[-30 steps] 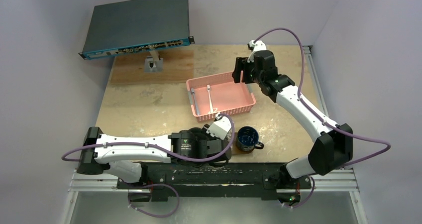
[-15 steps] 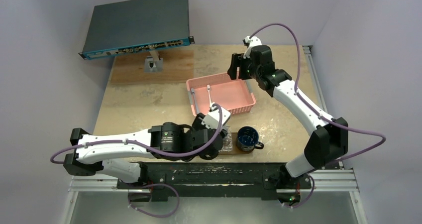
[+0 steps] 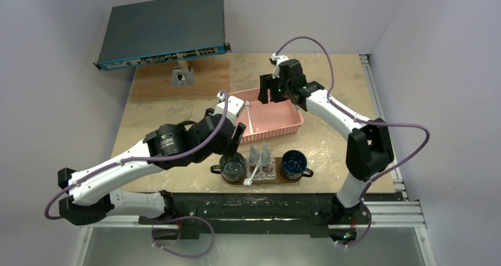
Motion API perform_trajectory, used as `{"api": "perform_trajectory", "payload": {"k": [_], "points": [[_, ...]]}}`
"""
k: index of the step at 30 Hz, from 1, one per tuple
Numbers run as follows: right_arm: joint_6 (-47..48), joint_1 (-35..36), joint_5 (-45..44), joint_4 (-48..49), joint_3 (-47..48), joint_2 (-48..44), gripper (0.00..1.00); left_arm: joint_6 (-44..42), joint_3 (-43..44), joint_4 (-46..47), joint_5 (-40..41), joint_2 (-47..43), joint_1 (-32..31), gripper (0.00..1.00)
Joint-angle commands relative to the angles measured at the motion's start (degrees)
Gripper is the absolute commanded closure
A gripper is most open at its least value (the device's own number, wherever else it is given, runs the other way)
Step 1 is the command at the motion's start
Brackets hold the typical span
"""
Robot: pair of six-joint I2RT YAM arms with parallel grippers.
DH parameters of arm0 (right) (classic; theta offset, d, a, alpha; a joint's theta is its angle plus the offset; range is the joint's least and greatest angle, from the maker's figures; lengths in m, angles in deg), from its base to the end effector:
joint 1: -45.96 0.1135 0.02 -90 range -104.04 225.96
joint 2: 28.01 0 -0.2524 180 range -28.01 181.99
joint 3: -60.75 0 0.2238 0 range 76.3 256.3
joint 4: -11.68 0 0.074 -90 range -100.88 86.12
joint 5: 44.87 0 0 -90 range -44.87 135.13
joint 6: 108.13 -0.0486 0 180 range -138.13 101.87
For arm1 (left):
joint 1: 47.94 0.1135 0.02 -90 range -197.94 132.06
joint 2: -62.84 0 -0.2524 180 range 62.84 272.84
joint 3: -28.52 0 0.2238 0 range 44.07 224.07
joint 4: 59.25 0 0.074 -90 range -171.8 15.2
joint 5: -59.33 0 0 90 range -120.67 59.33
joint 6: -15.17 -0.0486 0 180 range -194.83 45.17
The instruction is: Prepare toiletry sets of a toothbrush and toothpaste on the tray
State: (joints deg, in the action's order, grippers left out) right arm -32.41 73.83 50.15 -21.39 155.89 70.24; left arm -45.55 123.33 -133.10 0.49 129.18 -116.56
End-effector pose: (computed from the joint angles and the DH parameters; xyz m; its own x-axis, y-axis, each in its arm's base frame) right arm 0.3326 0.1807 0.2789 -0.6360 -0.0584 -0.7695 -0.3831 0.8895 0.2492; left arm 0.0951 -0.1739 0.3691 -0.5512 0.2600 -0.7928 0.4526 0.8915 -0.0223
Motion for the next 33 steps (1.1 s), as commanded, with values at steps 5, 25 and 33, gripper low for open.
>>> {"api": "perform_trajectory", "payload": {"k": [5,25,33], "points": [[0.8,4.2,-0.9,0.8,4.8,5.3,0.27,-5.7,-1.8,1.2,-8.1,-4.0,12.0,0.36],[0.6,8.5,-4.9,-6.7,19.3,24.0,0.42,-8.4,-12.5,9.0,-24.9,-5.1,33.9,0.36],[1.1,9.7,-7.7,-8.0,21.9,28.3,0.53,-8.7,-13.5,9.6,-26.2,-5.2,35.4,0.36]]}}
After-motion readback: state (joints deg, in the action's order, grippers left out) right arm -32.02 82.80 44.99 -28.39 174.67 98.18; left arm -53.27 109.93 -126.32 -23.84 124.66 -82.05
